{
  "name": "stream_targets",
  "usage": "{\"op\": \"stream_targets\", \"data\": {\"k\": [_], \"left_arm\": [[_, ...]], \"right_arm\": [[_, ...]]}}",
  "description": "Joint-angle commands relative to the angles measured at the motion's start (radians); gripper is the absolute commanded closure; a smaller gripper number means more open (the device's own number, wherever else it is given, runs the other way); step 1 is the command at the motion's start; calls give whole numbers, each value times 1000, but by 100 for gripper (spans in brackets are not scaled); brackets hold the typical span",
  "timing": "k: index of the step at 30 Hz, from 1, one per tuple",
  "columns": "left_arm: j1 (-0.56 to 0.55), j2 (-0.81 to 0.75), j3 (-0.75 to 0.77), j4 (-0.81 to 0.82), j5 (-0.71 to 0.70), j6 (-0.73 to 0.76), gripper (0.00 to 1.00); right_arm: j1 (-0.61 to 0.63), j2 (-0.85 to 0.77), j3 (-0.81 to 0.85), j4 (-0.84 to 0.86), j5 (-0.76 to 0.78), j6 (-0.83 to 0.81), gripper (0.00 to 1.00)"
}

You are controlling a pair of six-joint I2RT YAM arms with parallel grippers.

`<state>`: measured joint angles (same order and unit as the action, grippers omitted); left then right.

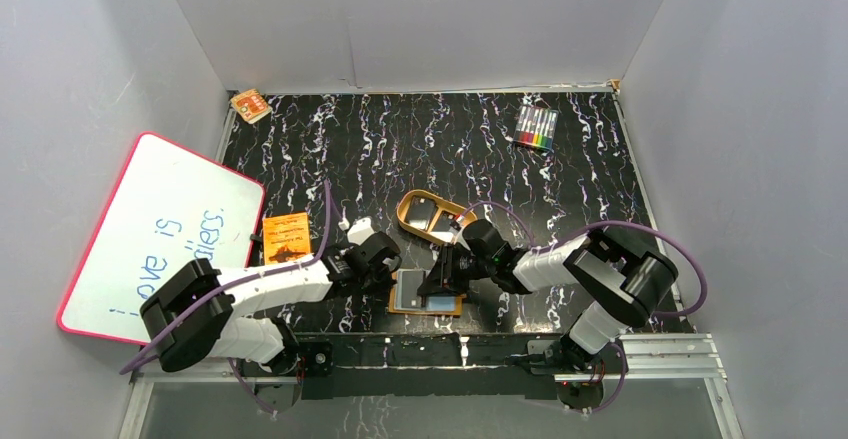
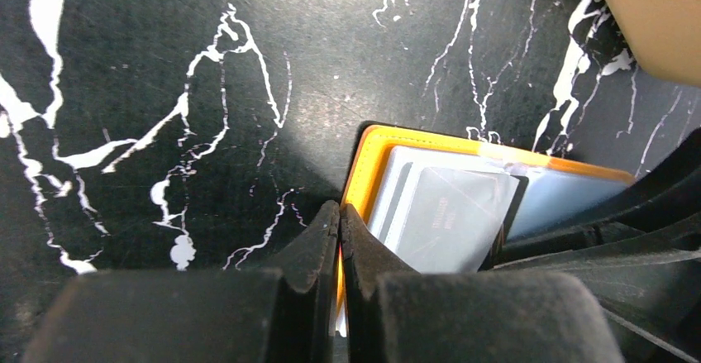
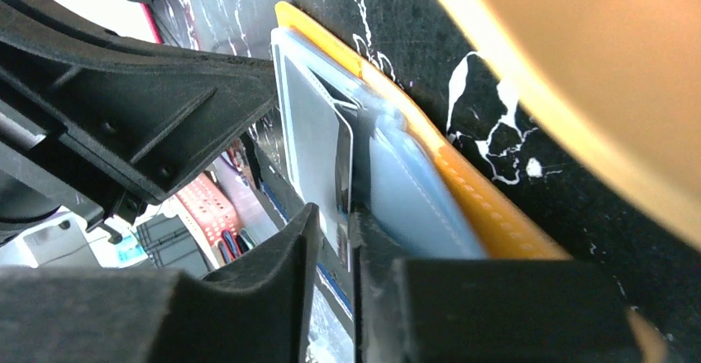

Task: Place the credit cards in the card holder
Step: Insert the credit card into the card holder.

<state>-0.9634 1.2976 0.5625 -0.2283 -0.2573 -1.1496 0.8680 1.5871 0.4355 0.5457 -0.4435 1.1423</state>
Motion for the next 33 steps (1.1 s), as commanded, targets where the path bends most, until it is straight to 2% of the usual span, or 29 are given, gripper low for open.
{"op": "stream_targets", "data": {"k": [1,4,7,24,28,31,33], "left_arm": [[-5,39,-59,-83,46,-10,100],[-5,34,-61,-87,40,-11,100],[-5,23,-64,-86,37,-11,100],[-5,-47,-73,-54,24,13,100],[-5,-82,-75,-79,-4,1,100],[-5,-121,-78,-113,-34,-14,100],[-5,-148,-83,-133,-51,-24,100]], "right_arm": [[9,-27,42,-70,17,-36,66],[9,-23,65,-102,11,-55,56],[9,-16,88,-138,6,-77,52],[40,59,236,-248,-25,-113,50],[41,41,266,-316,-11,-151,49],[42,12,295,-423,18,-207,43],[41,1,320,-490,32,-243,31]]}}
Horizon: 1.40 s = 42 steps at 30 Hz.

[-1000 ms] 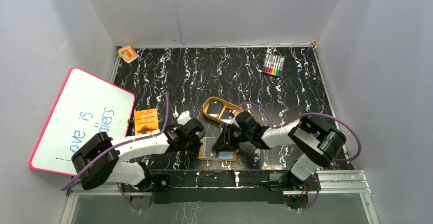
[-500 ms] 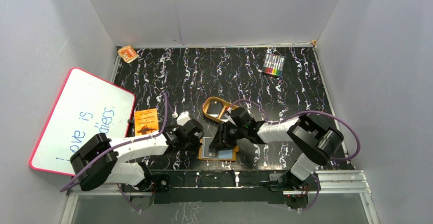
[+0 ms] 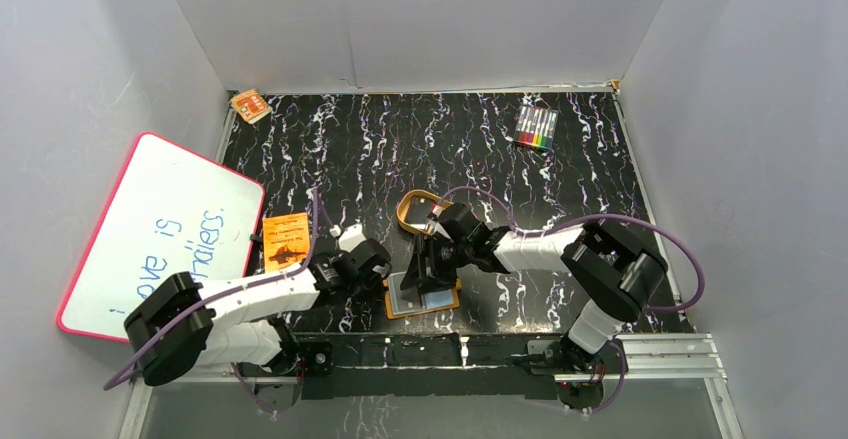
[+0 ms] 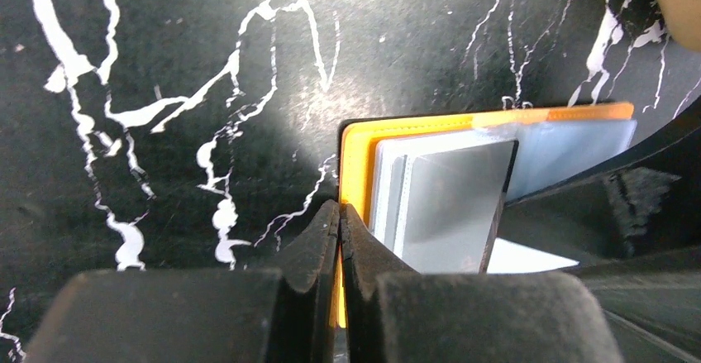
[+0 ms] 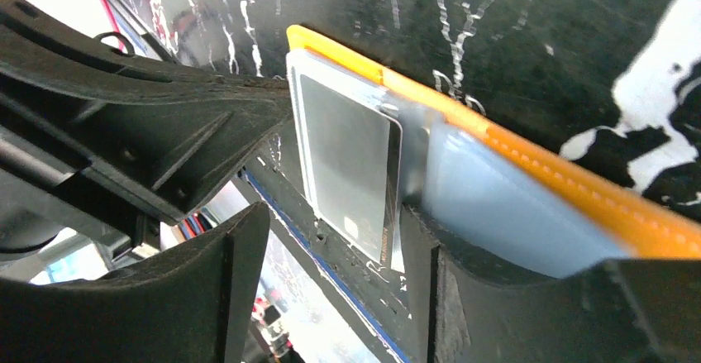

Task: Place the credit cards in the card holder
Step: Insert the credit card into the card holder, then close the card holder at the center of the board.

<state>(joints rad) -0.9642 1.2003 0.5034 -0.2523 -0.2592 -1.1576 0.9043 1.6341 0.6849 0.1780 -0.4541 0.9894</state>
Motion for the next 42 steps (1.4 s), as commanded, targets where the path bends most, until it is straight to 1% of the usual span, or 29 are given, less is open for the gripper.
{"op": "stream_targets", "data": {"k": [1,3,9,12,15,18,19,21,23,29,32,36,42], "left_arm": [[-4,-63,-25,-115,-56,-22,99],[-3,-82,-28,-123,-65,-29,96],[-2,-102,-12,-162,-83,-35,89],[-2,-125,-1,-185,-96,-30,81],[-2,-156,16,-205,-102,-21,73],[-2,-192,26,-206,-95,-3,61],[-2,-203,24,-195,-87,6,56],[-2,-212,13,-151,-57,34,50],[-2,-203,9,-105,-24,59,46],[-2,-101,39,-3,40,118,35],[-2,-45,58,10,53,139,32],[-2,18,65,5,58,150,32],[-2,106,61,-31,46,135,36]], "right_arm": [[5,-51,83,-149,47,-104,28],[4,-63,105,-192,59,-126,26],[5,-116,158,-333,116,-198,26],[3,-167,181,-426,178,-246,26],[1,-228,195,-528,289,-328,27],[-13,-284,177,-609,406,-403,28],[-22,-302,161,-619,425,-419,29],[-48,-337,103,-600,416,-436,31],[-60,-353,60,-559,394,-438,34],[-76,-345,-17,-428,326,-370,34],[-77,-335,-26,-416,327,-350,34],[-78,-355,-51,-423,351,-339,37],[-78,-403,-87,-446,375,-327,38]]}}
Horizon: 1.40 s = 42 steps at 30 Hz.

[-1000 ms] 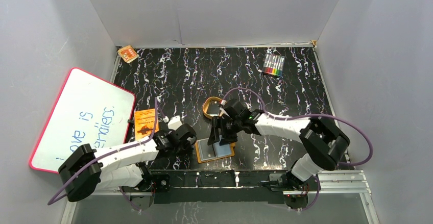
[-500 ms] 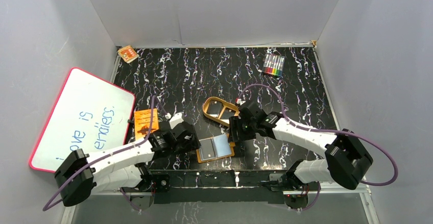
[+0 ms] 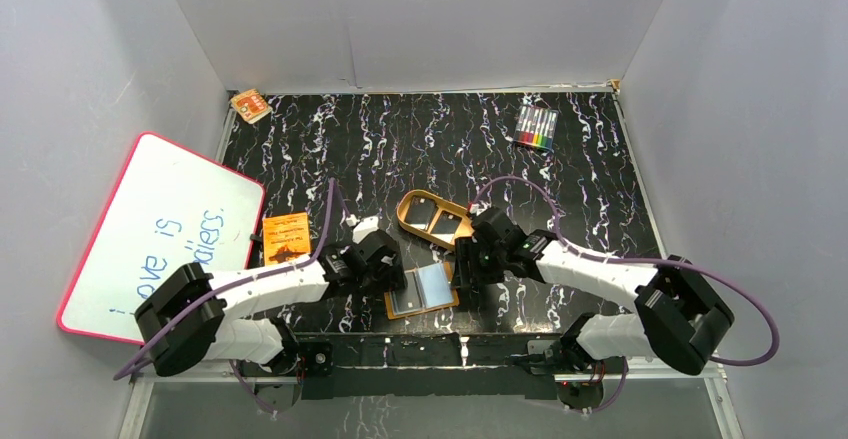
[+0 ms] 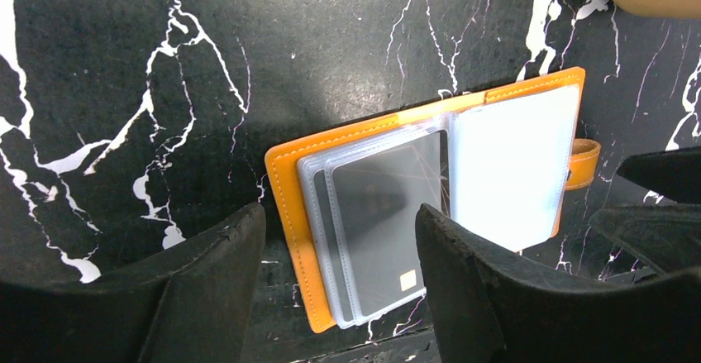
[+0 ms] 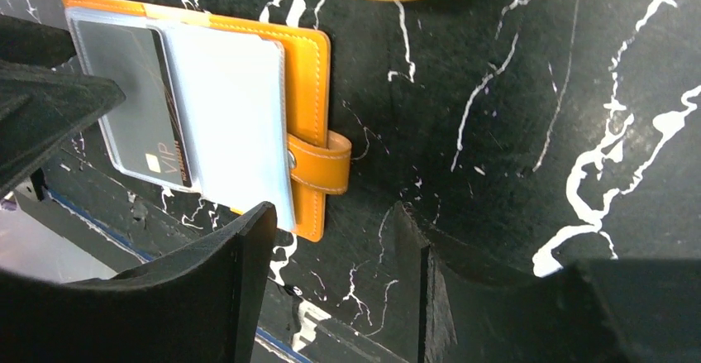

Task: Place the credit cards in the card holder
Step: Close the card holder at the center of the board.

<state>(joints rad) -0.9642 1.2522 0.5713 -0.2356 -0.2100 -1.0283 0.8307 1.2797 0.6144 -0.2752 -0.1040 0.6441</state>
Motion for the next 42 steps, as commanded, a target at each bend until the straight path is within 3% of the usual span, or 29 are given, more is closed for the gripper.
{"op": "stream_targets", "data": {"k": [1,6,13,22,31,37,42], "left_arm": [[-2,62,-10,-51,-4,2,37],[-2,63,-30,-55,-13,-3,46],[-3,75,-26,-72,-30,27,50],[-2,89,-28,-71,-32,28,51],[-2,98,-42,-72,-35,25,52],[-2,114,-52,-73,-43,25,53],[-1,135,-59,-69,-46,29,54]], "right_arm": [[-4,-56,-19,4,27,19,38],[-5,-93,-22,-16,41,14,38],[-4,-142,-52,34,6,3,38],[-4,-18,-6,64,-39,2,40],[-4,86,22,29,71,11,55],[-15,57,-16,11,130,34,80],[-49,-36,-71,-22,121,66,84]]}}
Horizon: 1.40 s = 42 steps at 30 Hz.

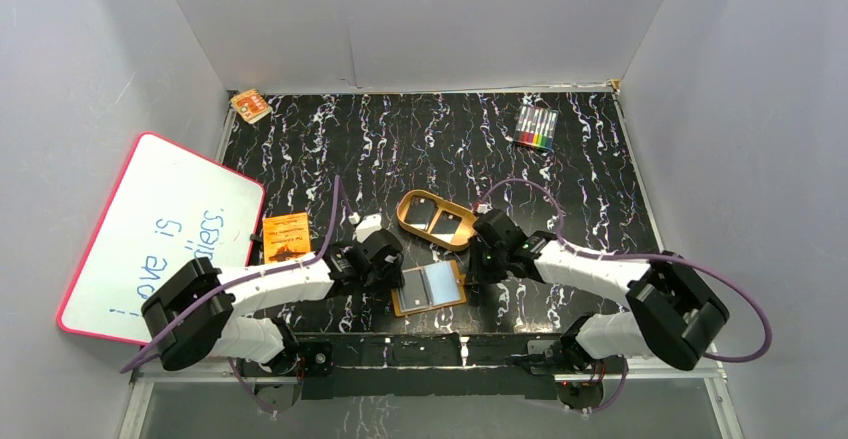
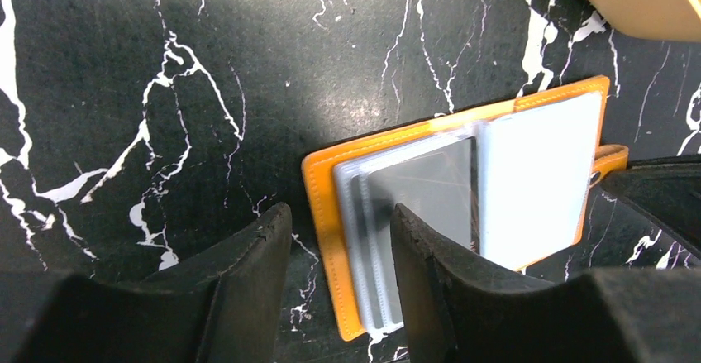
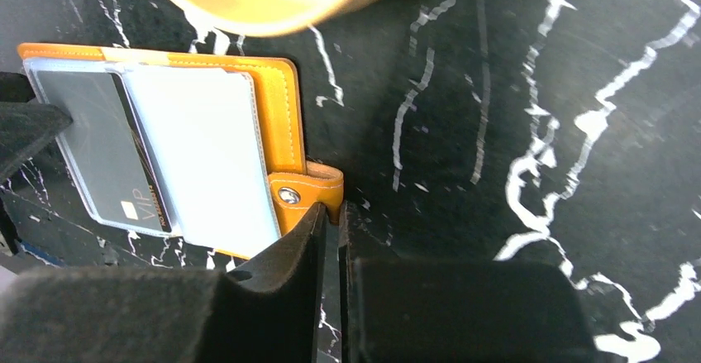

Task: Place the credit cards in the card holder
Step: Close the card holder at the center of the board.

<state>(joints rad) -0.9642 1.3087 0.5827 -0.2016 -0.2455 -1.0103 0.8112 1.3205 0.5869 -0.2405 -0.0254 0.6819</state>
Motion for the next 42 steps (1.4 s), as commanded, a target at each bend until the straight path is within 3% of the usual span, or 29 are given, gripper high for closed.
{"op": "stream_targets", "data": {"k": [1,8,9,13,16,18,22,26,28,36,42], "left_arm": [[-2,82,-71,-100,-11,11,54],[-2,116,-79,-78,-14,20,56],[-2,123,-80,-73,-14,21,56],[-2,149,-71,-62,-11,28,57],[-2,163,-69,-50,-4,27,58],[-2,174,-65,-47,0,29,58],[-2,171,-74,-47,10,19,59],[-2,145,-70,-49,11,15,59],[-2,100,-44,-89,-1,10,55],[-1,-117,-10,-258,-76,-57,43],[11,-197,-94,-249,-72,-95,43]], "right_arm": [[-38,-102,-55,-59,35,31,84],[-45,-220,-53,-97,16,2,81],[-49,-217,-41,-112,-5,-7,78],[-49,-249,-16,-133,10,-28,48],[-49,-251,5,-124,19,-72,37],[-57,-173,0,-106,-21,-61,36],[-83,-98,-102,54,-150,85,46],[-90,-103,-104,83,-179,89,88],[-94,-155,-72,23,-142,59,100],[-98,-224,8,-80,-176,-26,100],[-98,-203,110,-103,-314,-96,100]]}}
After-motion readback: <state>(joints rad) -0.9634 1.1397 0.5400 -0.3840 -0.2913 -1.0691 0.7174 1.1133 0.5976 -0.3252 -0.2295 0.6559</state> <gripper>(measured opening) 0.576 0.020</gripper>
